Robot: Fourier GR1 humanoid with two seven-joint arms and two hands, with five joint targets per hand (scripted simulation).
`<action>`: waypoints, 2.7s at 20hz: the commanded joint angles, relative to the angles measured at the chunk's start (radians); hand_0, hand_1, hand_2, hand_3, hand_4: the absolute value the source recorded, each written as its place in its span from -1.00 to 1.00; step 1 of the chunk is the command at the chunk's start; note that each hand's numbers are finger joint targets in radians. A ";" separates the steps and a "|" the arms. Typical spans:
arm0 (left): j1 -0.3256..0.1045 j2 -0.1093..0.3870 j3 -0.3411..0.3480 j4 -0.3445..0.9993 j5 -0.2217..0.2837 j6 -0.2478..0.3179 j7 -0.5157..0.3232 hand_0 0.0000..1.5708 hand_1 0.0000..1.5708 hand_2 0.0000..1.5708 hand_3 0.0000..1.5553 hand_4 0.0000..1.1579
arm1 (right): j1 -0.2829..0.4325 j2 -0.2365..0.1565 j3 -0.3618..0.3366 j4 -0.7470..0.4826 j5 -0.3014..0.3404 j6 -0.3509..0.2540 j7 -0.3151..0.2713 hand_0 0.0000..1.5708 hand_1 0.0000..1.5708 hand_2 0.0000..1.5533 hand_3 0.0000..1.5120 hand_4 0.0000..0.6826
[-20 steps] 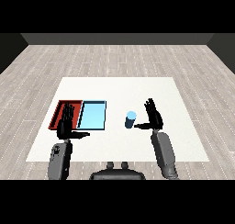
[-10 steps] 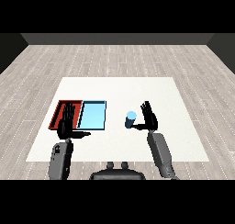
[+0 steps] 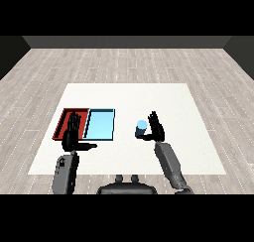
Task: Pick the blue can and put it in the blue box
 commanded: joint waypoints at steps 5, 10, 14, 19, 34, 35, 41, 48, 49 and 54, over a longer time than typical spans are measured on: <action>0.031 0.014 0.012 -0.046 0.032 -0.026 0.037 -1.00 -1.00 -1.00 -1.00 -1.00 | -0.097 0.000 -0.013 0.168 -0.051 0.029 -0.046 -1.00 -1.00 -1.00 -1.00 -1.00; 0.028 -0.021 -0.030 -0.095 -0.002 0.023 0.073 -1.00 -1.00 -1.00 -1.00 -1.00 | -0.170 0.000 0.028 0.276 -0.077 -0.006 -0.093 -1.00 -1.00 -1.00 -1.00 -1.00; -0.022 -0.018 -0.007 -0.022 -0.005 0.038 0.063 -1.00 -1.00 -1.00 -1.00 -1.00 | -0.173 0.000 0.125 0.289 -0.142 -0.054 -0.107 -1.00 -1.00 -1.00 -1.00 -1.00; -0.034 -0.013 -0.010 -0.091 0.029 0.032 0.126 -1.00 -1.00 -1.00 -1.00 -1.00 | -0.122 -0.004 0.056 0.181 -0.087 -0.038 -0.029 -1.00 -1.00 -1.00 -1.00 -1.00; -0.032 -0.018 0.012 0.025 0.001 0.021 0.002 -1.00 -1.00 -1.00 -1.00 -1.00 | -0.270 0.000 0.123 0.438 -0.086 -0.361 -0.147 0.90 0.90 0.91 0.90 0.86; -0.005 0.027 0.049 0.009 0.044 -0.026 0.012 -1.00 -1.00 -1.00 -1.00 -1.00 | -0.328 -0.019 0.087 0.532 -0.058 -0.308 -0.141 0.90 0.90 0.90 0.90 0.81; -0.029 -0.017 -0.012 -0.029 -0.012 0.042 0.073 -1.00 -1.00 -1.00 -1.00 -1.00 | -0.232 0.000 0.130 0.336 -0.034 -0.392 -0.062 0.91 0.91 0.90 0.89 0.85; 0.038 -0.032 -0.095 -0.115 -0.047 0.018 0.126 -1.00 -1.00 -1.00 -1.00 -1.00 | -0.195 -0.085 0.210 0.106 0.045 -0.420 0.064 0.85 0.85 0.87 0.85 0.85; 0.030 -0.014 -0.073 -0.025 -0.019 -0.038 0.049 -1.00 -1.00 -1.00 -1.00 -1.00 | -0.279 -0.087 0.184 0.134 0.053 -0.432 0.101 0.86 0.86 0.87 0.85 0.83; 0.005 -0.053 -0.146 0.016 -0.100 0.012 0.102 -1.00 -1.00 -1.00 -1.00 -1.00 | -0.239 -0.123 0.218 -0.031 0.121 -0.459 0.152 0.83 0.83 0.87 0.84 0.82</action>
